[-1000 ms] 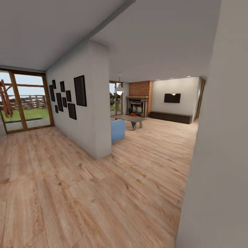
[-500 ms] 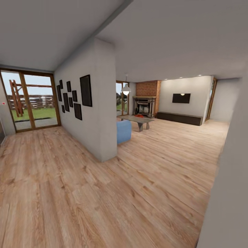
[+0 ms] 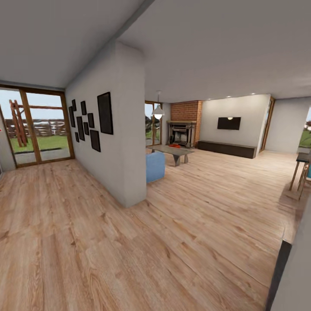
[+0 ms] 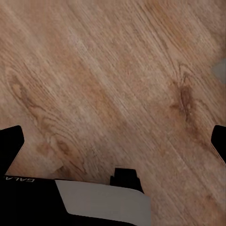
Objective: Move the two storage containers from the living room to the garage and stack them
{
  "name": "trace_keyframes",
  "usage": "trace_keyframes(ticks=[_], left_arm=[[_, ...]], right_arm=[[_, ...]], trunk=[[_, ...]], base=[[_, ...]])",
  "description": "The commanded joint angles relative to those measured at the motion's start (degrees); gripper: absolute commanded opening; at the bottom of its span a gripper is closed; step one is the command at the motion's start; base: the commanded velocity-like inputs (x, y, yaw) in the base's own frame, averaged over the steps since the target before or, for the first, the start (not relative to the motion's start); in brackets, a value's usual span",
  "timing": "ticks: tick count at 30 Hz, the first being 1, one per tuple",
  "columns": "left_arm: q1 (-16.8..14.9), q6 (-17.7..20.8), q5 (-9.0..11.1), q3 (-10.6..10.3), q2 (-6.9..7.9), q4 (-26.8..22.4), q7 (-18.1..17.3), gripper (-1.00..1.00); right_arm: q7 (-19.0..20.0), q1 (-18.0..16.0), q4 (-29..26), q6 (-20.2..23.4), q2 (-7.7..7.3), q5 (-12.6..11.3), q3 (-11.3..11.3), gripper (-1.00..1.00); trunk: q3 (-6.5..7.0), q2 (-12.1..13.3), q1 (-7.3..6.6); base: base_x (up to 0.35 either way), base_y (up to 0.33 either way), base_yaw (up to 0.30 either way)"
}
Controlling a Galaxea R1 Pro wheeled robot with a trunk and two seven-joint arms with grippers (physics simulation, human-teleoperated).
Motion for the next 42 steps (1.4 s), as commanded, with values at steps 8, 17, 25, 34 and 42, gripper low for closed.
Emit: trace_keyframes(ticks=[8,17,25,34,42], left_arm=[[-0.1,-0.51,0.57,-0.13,-0.01,0.25,-0.06,1.0],[-0.1,-0.51,0.56,-0.16,0.01,0.25,-0.06,1.0],[-0.1,-0.52,0.56,-0.15,0.0,0.25,-0.06,1.0],[-0.1,-0.53,0.55,-0.13,-0.01,0.25,-0.06,1.0],[-0.1,-0.53,0.55,-0.13,-0.01,0.25,-0.06,1.0]], right_arm=[[-0.02,-0.11,0.25,-0.39,0.09,0.41,-0.05,1.0],[-0.02,-0.11,0.25,-0.39,0.09,0.41,-0.06,1.0],[-0.02,-0.11,0.25,-0.39,0.11,0.41,-0.07,1.0],[-0.02,-0.11,0.25,-0.39,0.18,0.41,-0.07,1.0],[-0.02,-0.11,0.25,-0.39,0.18,0.41,-0.08,1.0]], trunk=[[-0.07,-0.04,0.04],[-0.07,-0.04,0.04],[-0.07,-0.04,0.04],[-0.07,-0.04,0.04],[-0.07,-0.04,0.04]], base=[[0.341,0.0,0.0],[0.341,0.0,0.0],[0.341,0.0,0.0],[0.341,0.0,0.0],[0.341,0.0,0.0]])
